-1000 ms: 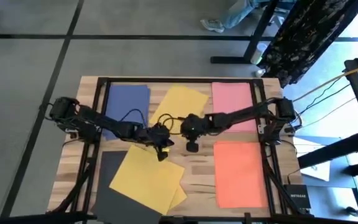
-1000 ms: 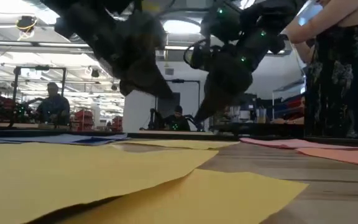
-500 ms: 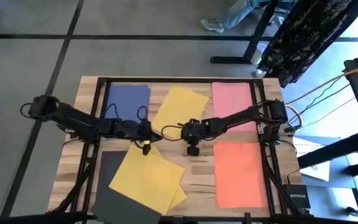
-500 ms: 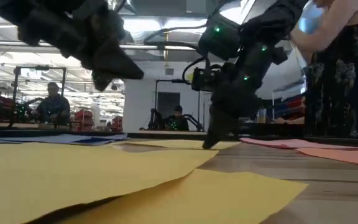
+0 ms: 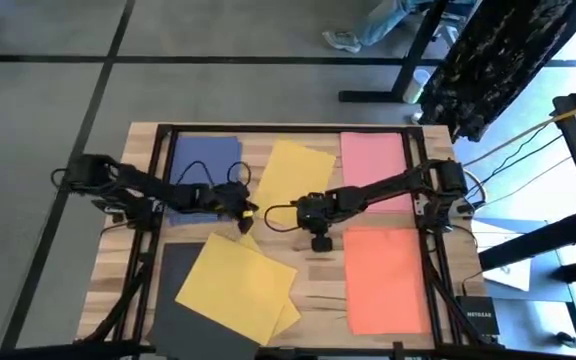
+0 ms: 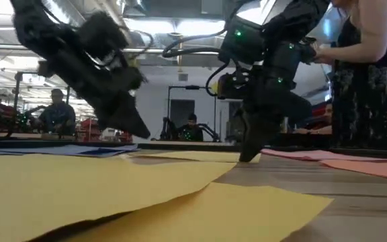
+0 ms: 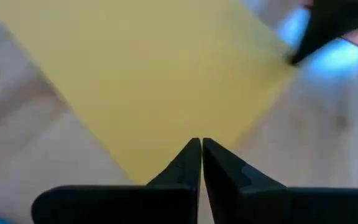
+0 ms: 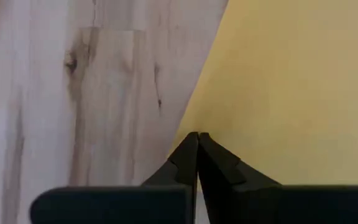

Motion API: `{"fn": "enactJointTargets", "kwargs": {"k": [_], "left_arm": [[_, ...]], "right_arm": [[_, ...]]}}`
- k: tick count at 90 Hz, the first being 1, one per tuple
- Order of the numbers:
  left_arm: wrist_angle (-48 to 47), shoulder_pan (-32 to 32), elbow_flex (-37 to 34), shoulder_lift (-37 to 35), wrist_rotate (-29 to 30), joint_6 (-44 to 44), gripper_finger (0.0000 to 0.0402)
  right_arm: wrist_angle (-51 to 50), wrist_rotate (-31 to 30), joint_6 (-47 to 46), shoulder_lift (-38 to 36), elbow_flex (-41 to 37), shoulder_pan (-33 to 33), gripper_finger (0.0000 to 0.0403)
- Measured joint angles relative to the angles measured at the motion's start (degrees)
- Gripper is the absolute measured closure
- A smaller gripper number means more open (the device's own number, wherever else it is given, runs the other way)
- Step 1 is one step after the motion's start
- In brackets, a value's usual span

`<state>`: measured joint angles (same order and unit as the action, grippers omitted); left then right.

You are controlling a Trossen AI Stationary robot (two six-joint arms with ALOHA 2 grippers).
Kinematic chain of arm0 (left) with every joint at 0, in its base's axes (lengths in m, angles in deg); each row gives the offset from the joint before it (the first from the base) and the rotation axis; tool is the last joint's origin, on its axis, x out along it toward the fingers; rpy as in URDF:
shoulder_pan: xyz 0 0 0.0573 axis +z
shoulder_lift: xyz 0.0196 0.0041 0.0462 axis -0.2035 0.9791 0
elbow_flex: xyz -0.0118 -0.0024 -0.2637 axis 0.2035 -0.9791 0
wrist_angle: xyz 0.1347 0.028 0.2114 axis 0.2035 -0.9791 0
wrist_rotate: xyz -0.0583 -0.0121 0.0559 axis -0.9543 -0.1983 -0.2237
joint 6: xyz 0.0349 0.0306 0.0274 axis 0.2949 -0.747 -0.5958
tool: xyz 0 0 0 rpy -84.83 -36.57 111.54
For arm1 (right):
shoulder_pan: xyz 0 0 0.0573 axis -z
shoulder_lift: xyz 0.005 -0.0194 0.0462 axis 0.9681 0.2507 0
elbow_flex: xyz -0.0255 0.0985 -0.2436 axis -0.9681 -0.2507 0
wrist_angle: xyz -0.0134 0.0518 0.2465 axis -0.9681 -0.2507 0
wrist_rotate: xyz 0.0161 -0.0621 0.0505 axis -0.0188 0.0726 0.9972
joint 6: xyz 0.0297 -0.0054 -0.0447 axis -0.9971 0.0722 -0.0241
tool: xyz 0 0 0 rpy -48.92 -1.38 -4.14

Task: Organize paper
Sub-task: Move the yellow paper to the top center of the table

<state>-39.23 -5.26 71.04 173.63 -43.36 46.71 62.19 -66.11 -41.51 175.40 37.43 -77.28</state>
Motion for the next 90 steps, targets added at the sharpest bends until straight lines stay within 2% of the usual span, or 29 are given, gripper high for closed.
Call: {"fn": "enactJointTargets", "kwargs": {"k": [20,36,50,72,90], "left_arm": [[0.04,5.07,3.19,6.89,-2.95,-1.03,0.0402],[1.55,4.72,3.78,11.65,-2.65,1.57,0.0402],[1.67,3.3,3.75,12.4,-2.34,3.59,0.0402],[2.14,1.04,3.63,12.4,-1.07,7.74,0.0401],[2.06,-1.0,3.61,12.46,5.12,11.52,0.0401]], "right_arm": [[-1.43,2.36,0.08,0.0,-0.04,-0.02,0.0403],[-3.62,2.64,0.04,-0.14,-0.02,-0.11,0.0403],[-5.34,2.39,0.02,-1.14,-0.13,-0.11,0.0403],[-9.29,-4.13,-0.05,-4.28,-0.52,-0.11,0.0403],[-10.61,-7.61,-1.51,-4.96,-0.52,-0.07,0.0403]]}}
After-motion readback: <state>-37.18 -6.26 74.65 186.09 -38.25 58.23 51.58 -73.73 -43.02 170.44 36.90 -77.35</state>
